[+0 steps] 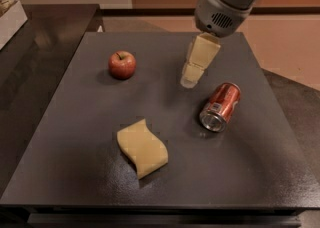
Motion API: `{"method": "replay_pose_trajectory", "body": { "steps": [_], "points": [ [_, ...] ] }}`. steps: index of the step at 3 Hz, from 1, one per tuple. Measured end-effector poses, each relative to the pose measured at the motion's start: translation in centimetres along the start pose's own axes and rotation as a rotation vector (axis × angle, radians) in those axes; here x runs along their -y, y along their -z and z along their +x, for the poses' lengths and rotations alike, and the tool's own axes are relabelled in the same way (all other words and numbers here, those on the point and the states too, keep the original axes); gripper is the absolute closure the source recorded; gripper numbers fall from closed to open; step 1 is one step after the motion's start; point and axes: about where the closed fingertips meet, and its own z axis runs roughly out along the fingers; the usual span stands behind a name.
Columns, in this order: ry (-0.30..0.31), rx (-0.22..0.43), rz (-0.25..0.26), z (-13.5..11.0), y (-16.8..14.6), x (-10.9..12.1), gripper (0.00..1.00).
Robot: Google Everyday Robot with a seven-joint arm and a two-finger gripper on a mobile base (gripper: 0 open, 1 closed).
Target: Move apple near sponge
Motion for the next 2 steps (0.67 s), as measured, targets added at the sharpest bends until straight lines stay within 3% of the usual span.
{"method": "replay_pose_trajectory", "body": {
  "steps": [2],
  "points": [
    [0.021, 0.075, -0.035, -8.5, -6.9, 2.3, 0.00]
  ]
}}
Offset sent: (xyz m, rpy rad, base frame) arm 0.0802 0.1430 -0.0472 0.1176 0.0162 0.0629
